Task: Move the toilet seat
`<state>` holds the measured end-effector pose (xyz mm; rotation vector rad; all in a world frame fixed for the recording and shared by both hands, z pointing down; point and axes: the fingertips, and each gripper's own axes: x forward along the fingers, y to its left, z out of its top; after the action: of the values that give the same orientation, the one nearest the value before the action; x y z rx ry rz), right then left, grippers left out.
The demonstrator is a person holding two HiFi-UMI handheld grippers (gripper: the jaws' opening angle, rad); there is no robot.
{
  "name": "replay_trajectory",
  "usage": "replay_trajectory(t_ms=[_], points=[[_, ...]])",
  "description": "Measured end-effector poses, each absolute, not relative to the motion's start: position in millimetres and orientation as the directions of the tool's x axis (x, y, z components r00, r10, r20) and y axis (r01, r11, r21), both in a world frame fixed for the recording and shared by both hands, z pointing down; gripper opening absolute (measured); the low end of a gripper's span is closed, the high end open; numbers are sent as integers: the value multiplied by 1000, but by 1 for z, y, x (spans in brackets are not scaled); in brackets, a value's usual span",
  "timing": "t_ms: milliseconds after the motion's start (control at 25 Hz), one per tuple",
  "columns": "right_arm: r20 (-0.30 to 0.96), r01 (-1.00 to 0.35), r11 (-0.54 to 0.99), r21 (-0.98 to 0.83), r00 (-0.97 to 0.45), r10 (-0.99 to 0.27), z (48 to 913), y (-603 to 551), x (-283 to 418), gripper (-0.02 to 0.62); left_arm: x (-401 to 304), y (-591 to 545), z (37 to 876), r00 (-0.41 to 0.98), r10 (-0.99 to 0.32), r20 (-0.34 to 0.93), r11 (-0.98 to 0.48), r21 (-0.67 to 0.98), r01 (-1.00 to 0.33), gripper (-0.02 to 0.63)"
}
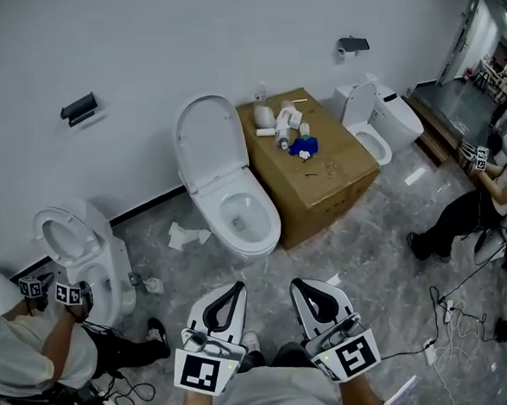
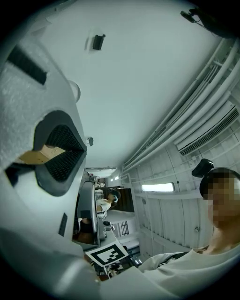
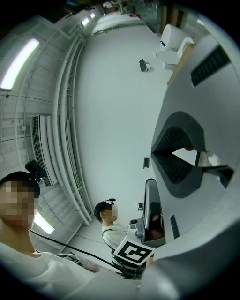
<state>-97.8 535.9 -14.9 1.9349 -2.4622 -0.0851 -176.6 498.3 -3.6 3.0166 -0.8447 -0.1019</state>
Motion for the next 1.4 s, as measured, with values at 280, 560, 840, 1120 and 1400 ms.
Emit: replay_trajectory(t_ms=[280, 560, 840, 1120, 1400], points=[[-15, -975, 216, 44, -217, -976, -14, 505, -93, 12, -168, 467, 0, 862, -504, -52, -864, 51, -502, 9], [-26, -970, 240, 31, -240, -970, -8, 462, -65, 12, -140, 429, 3, 853, -520, -39, -854, 32, -519, 9], [-34, -957, 289, 22, -289, -957, -6, 418, -25, 12, -104, 387, 5, 828, -559, -38, -829, 5, -559, 9], [-43, -938, 346, 13, -346, -937, -9, 388, 11, 12, -66, 357, -3, 799, -599, -44, -799, -34, -601, 9], [-33, -927, 374, 7, -374, -927, -8, 364, 33, 12, -42, 340, 0, 791, -612, 0, -791, 8, -612, 9]])
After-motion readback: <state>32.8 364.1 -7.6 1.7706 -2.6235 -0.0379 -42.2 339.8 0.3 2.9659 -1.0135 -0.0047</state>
